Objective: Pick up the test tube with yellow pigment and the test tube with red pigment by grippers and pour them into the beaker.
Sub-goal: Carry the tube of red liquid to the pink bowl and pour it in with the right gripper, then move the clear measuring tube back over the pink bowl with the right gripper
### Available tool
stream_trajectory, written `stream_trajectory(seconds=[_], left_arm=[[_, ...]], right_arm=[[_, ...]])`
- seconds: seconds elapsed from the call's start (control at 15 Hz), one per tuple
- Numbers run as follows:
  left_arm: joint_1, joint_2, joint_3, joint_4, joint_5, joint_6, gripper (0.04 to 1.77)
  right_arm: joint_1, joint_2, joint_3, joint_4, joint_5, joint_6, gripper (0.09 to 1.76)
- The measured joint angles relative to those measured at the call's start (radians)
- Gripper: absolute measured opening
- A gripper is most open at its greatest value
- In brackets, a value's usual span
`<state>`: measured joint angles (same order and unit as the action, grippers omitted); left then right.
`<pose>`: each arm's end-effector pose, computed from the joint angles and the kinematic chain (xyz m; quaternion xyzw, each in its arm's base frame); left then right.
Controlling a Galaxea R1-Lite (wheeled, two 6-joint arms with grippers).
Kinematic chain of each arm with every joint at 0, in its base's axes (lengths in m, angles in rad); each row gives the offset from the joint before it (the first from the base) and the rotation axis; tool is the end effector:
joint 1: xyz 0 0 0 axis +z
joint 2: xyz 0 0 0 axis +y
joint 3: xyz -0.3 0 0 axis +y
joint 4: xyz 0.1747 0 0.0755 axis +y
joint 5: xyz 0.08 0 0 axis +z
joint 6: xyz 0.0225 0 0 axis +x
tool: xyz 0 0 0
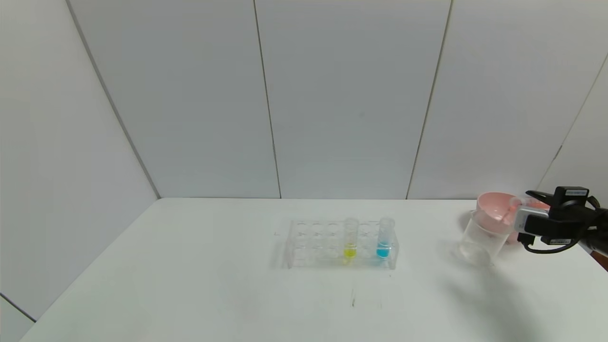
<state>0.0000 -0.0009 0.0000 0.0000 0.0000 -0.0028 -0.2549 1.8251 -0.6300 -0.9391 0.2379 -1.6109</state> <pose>-0.0229 0.0000 0.0755 -0.0014 -0.0004 0.0000 1.0000 0.2997 -0.0726 0.1297 -0.6936 0.0918 0.0834 0.7095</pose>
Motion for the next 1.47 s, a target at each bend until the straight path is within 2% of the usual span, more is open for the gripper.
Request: stream_trajectory(seconds=[0.27, 0.93, 1.33, 1.47], left_arm=[[0.0, 0.0, 0.0, 0.0, 0.0, 0.0, 1.76], [0.0, 0.0, 0.0, 0.0, 0.0, 0.0, 1.76], [0.0, 0.0, 0.0, 0.0, 0.0, 0.0, 1.76], [0.0, 0.0, 0.0, 0.0, 0.0, 0.0, 1.76]], right_arm=[[0.011, 0.002, 0.0, -0.039, -0.003, -0.064, 0.53], [0.049, 0.004, -0.009, -0.041, -0.09, -0.173, 0.53], [0.052, 0.005, -0.018, -0.041, -0.095, -0.154, 0.53], [0.06, 0.006, -0.066, -0.04, -0.091, -0.034, 0.53]])
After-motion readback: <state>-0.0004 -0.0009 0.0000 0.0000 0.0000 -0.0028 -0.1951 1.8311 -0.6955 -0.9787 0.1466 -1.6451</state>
